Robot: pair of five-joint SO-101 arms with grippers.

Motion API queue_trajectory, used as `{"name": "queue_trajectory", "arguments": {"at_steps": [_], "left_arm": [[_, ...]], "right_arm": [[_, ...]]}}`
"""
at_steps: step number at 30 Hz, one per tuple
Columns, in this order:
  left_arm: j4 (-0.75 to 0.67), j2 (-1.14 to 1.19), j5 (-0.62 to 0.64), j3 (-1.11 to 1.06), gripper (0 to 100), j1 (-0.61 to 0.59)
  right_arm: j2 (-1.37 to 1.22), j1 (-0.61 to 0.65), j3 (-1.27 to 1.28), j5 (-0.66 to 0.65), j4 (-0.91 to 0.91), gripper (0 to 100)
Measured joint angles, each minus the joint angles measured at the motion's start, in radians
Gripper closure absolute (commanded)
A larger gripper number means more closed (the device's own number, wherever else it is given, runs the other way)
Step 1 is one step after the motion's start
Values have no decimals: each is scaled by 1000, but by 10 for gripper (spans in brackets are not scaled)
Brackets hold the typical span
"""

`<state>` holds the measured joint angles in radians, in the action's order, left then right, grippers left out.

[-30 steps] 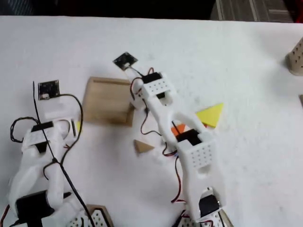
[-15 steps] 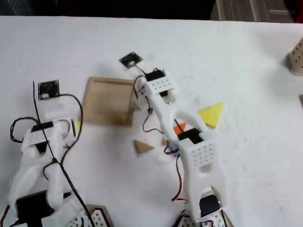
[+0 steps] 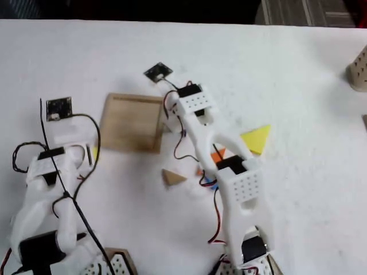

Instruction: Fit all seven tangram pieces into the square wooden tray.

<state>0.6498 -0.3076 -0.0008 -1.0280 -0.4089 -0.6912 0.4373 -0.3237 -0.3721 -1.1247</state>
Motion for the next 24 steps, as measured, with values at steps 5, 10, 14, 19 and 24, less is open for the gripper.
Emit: {"name": "queue_trajectory", "arguments": {"at_steps": [5,10,14,19,24], "left_arm": [[0,0,0,0,770,0],[0,0,0,0,770,0],[0,0,0,0,770,0],[0,0,0,0,770,0],[0,0,0,0,770,0]], "right_arm": [[0,-2,-2,-6,2,854],[20,-2,0,-6,-12,854],[32,-2,3,-6,-35,854],[55,0,3,-6,-68,854],[86,0,3,-6,-81,834]]}}
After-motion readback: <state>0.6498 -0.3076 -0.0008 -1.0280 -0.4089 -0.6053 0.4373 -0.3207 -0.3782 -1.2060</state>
